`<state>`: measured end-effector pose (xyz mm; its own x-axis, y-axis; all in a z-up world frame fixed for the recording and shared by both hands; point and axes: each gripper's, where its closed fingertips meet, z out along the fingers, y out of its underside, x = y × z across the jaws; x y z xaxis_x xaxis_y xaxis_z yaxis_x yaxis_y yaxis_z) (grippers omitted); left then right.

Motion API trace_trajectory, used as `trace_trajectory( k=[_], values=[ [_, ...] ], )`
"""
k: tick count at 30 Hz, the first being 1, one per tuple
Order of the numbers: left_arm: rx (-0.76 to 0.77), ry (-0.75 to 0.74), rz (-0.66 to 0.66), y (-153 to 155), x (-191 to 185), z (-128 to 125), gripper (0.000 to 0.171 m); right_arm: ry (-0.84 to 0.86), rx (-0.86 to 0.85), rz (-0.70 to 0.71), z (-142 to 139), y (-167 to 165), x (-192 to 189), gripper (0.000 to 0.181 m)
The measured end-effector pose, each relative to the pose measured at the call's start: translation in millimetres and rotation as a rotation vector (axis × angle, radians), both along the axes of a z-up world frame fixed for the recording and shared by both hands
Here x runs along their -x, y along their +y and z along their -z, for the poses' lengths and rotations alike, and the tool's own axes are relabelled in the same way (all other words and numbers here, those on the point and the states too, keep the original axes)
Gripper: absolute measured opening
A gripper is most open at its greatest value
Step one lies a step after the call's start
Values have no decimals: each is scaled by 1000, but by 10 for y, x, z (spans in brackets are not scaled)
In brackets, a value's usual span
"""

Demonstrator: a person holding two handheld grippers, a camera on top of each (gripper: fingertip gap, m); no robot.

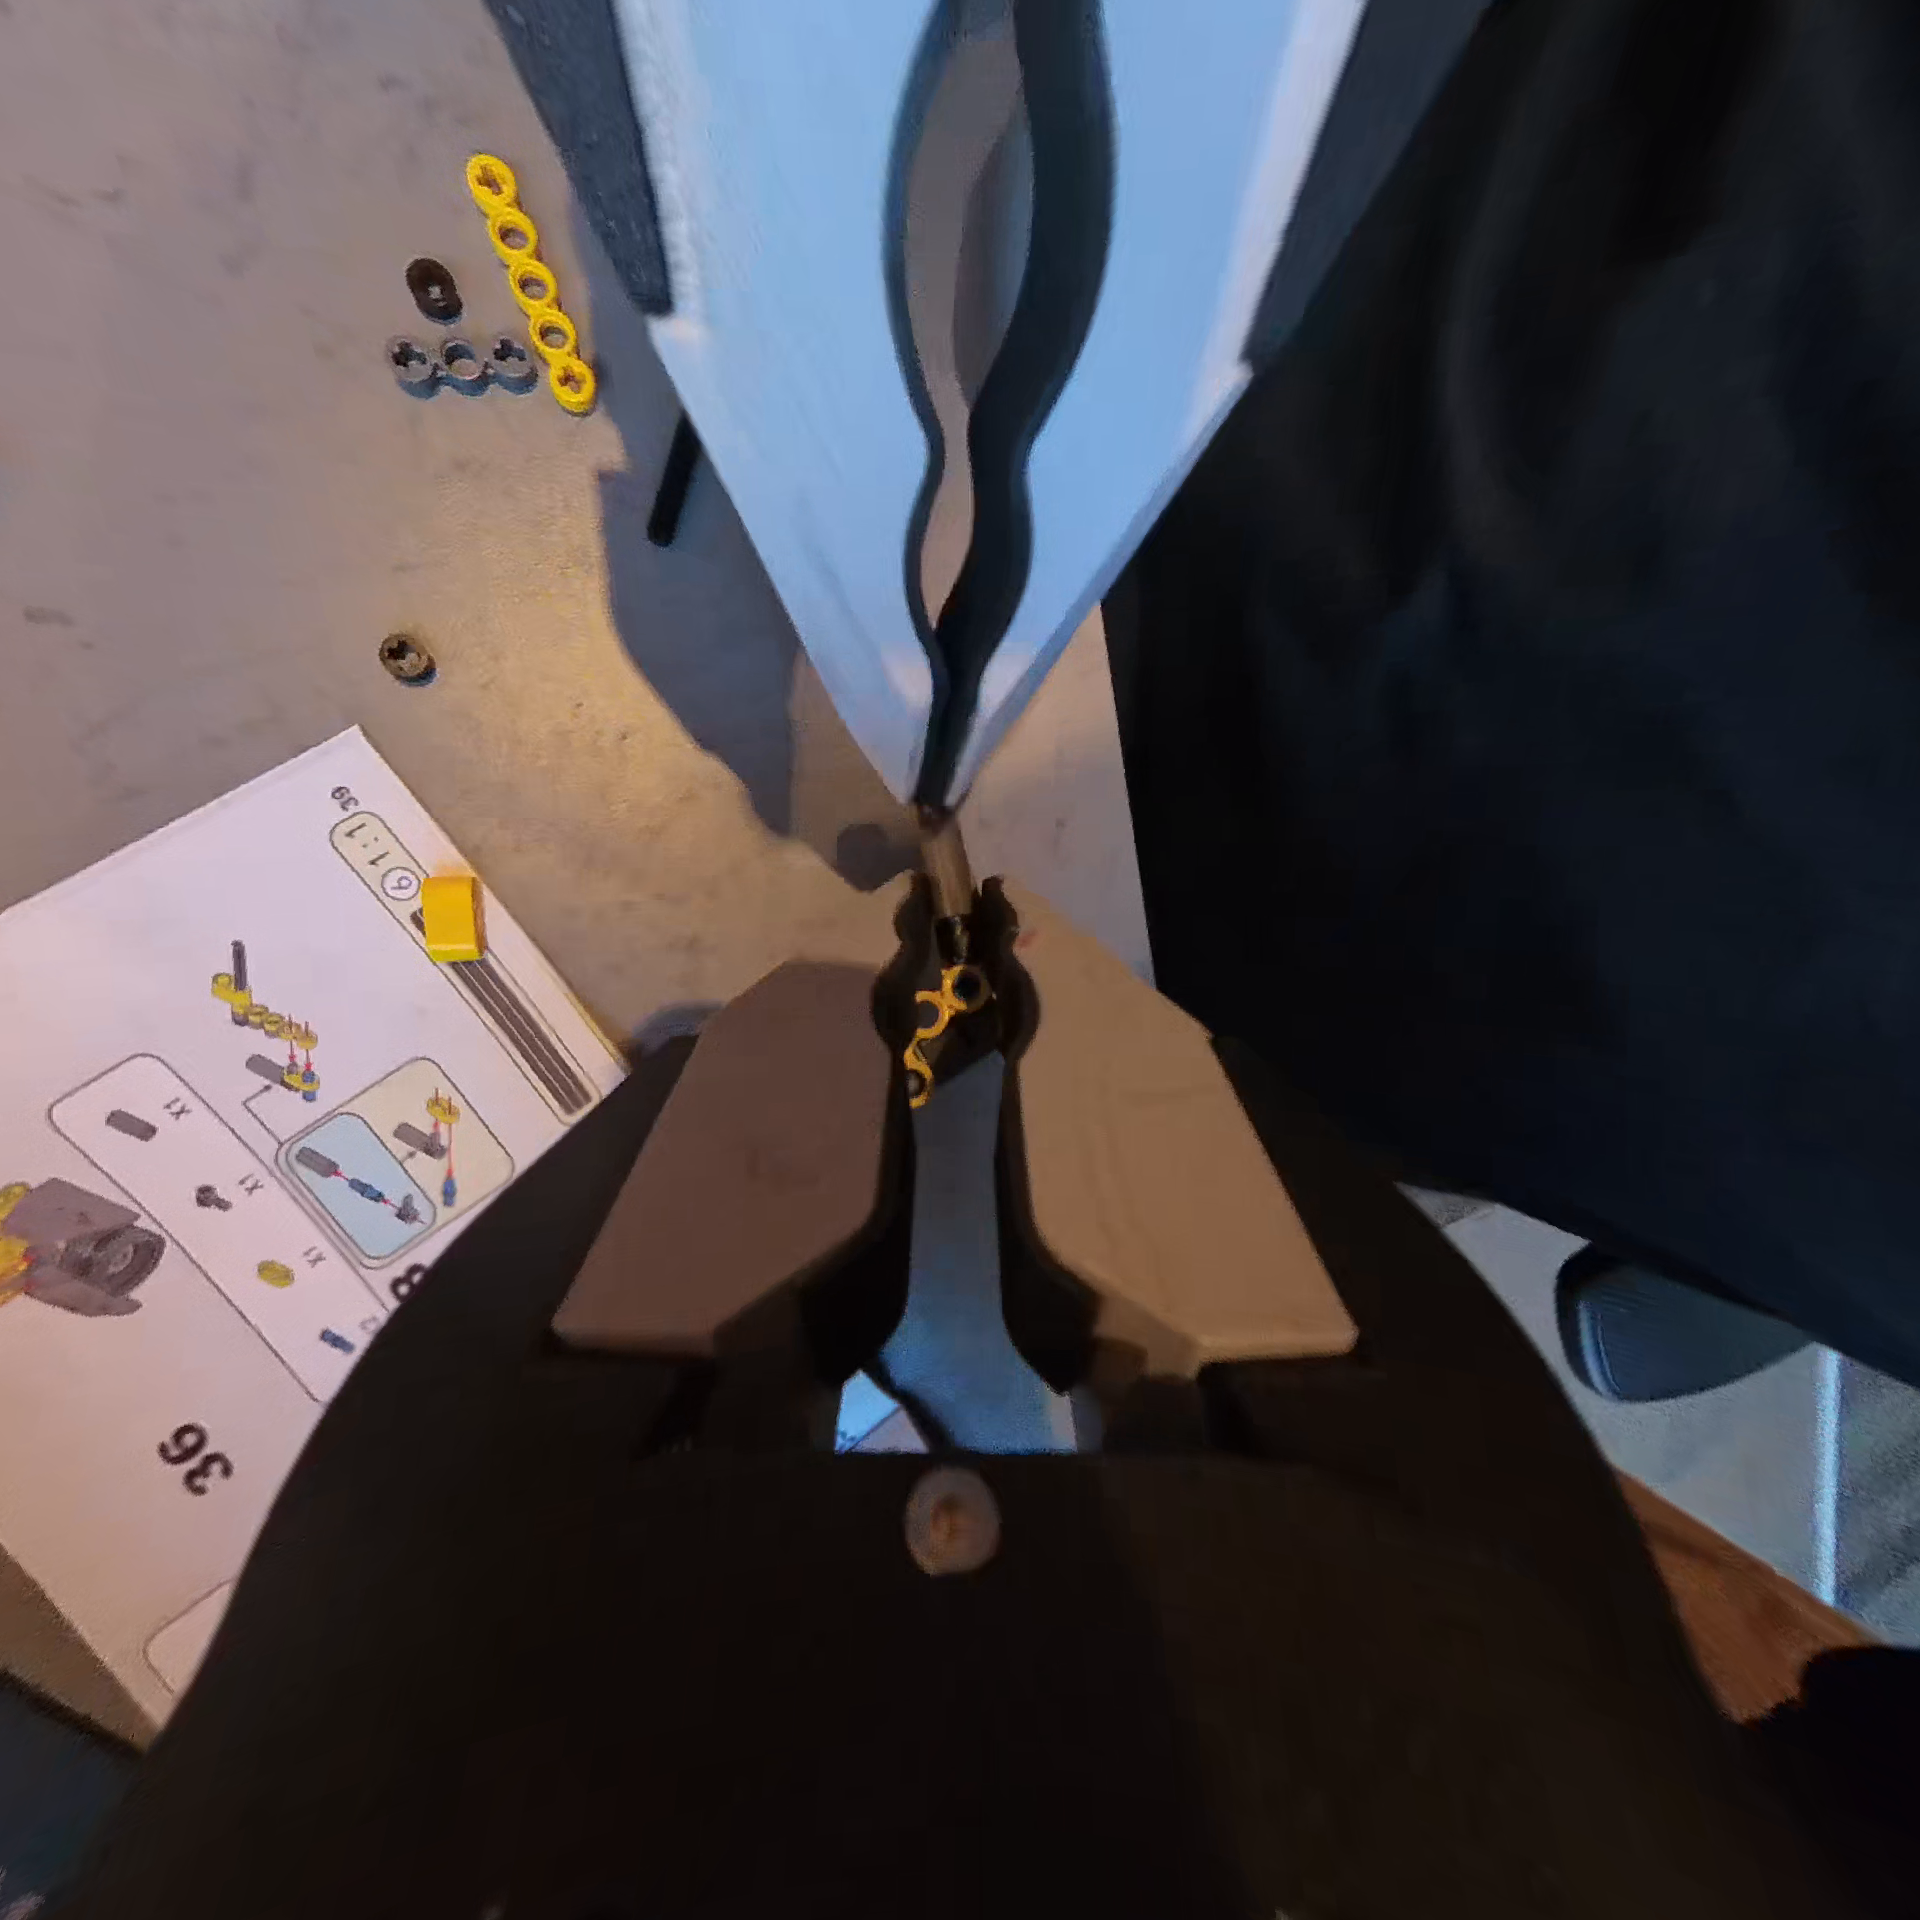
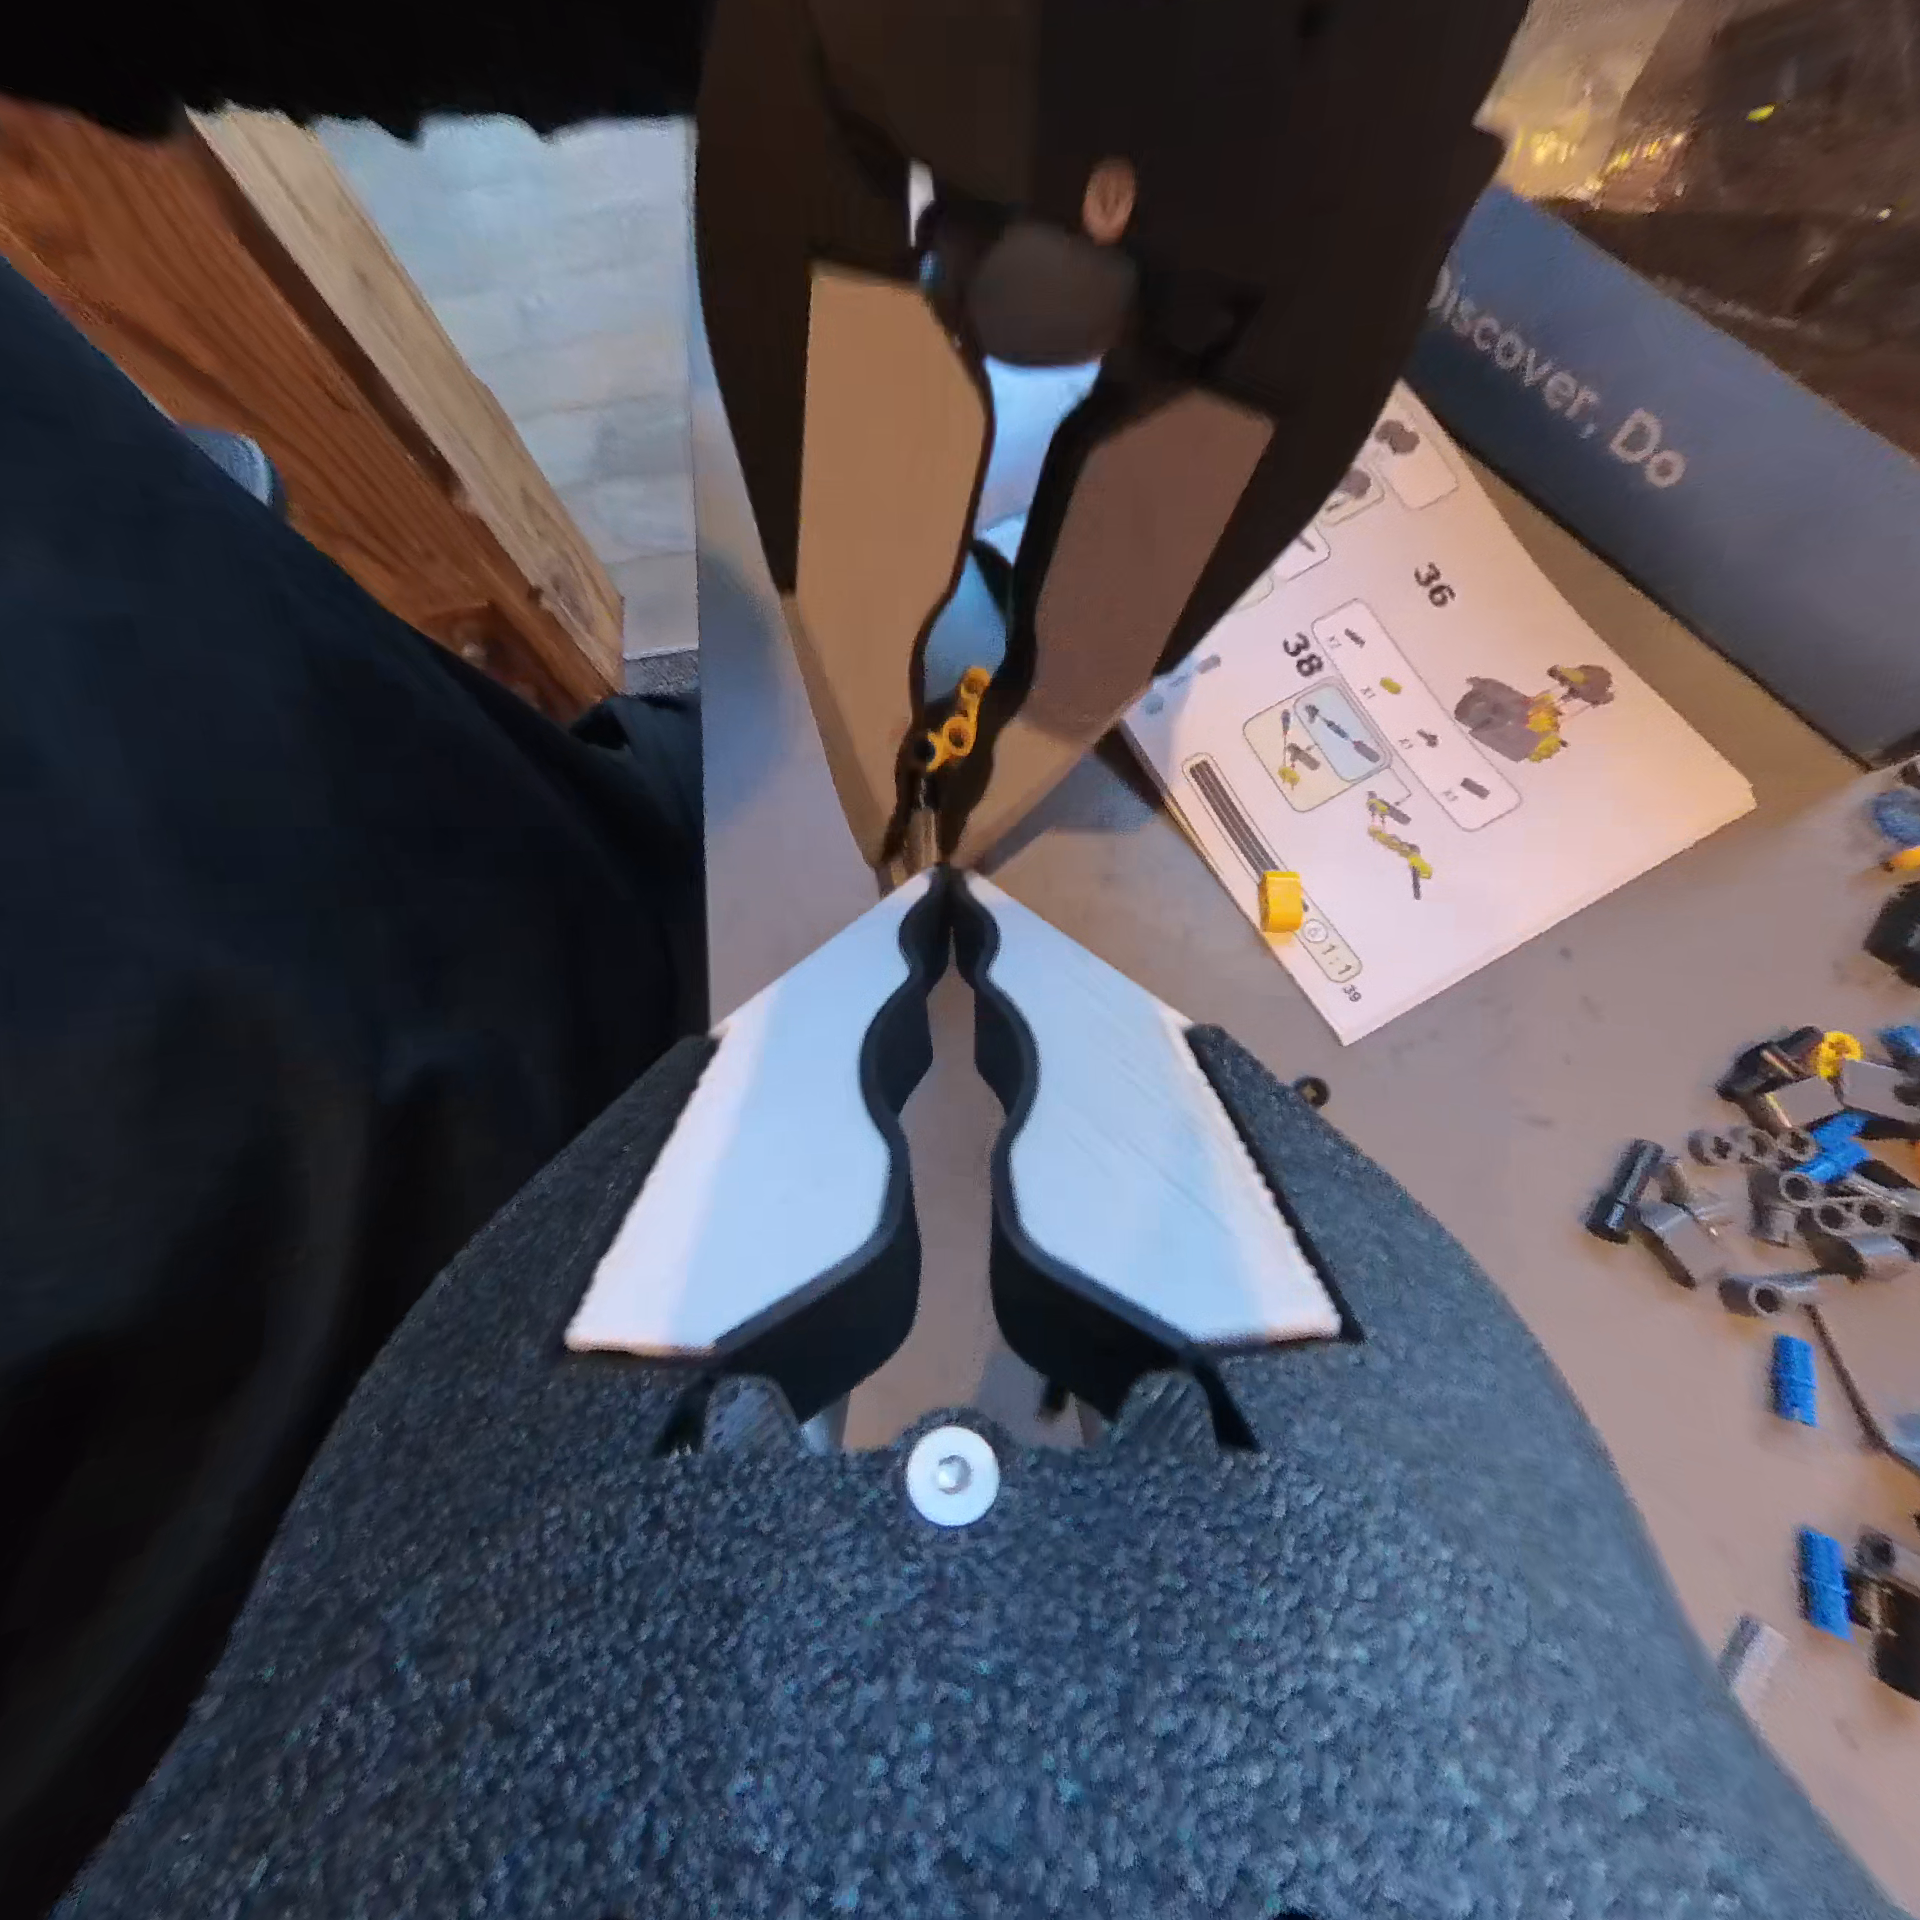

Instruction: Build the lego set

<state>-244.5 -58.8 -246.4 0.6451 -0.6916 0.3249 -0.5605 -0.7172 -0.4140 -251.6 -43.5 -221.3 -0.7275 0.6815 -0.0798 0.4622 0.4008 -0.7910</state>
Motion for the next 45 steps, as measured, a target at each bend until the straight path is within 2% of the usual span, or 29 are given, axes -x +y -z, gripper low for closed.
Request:
trace_trajectory(
  k=[1, 4, 7, 11, 13, 16, 18, 20, 23, 26, 33, 39, 41, 45],
  values=[
    [-3, 16, 3, 16, -4, 17, 7, -10, 22, -3, -28, -13, -8, 0],
    [-2, 46, 9, 16, -45, 64, 10, -40, -50, -8, 167, -20, -27, 0],
    [5, 81, -8, -32, -59, 128, 16, -38, -75, 1, 222, 1, -41, 0],
    [3, 76, -6, -86, -85, 122, 15, -27, 11, 21, 120, 20, -48, 0],
    [6, 51, 11, -113, -124, 79, 11, -71, 45, 2, 178, -22, -101, 0],
    [-163, 125, 30, -13, -96, 3, 7, -105, 56, -8, 266, -48, -166, 0],
    [-333, 210, 54, 39, -79, -52, 7, -65, 86, 4, 175, -39, -172, 0],
    [-388, 289, 57, 10, -61, 11, 7, -17, 121, 2, 57, -49, -191, 1],
    [-496, 265, 41, 24, -133, 7, 7, 40, 73, -14, 43, -95, -206, 5],
    [-464, 205, 14, 13, -136, -8, 7, 66, 13, -36, 93, -147, -190, 0],
    [-401, 112, -53, 49, -79, -40, 7, 127, -104, -41, 52, -95, -133, 0],
    [-345, 95, -54, 84, -73, -27, 7, 136, -156, -2, -54, 41, -102, 0],
    [-334, 97, -58, 105, -72, -20, 7, 152, -158, -7, -100, -3, -110, 0],
    [-322, 122, -71, 115, -29, 19, 7, 83, -257, -6, 182, 27, -109, 0]
  ],
)
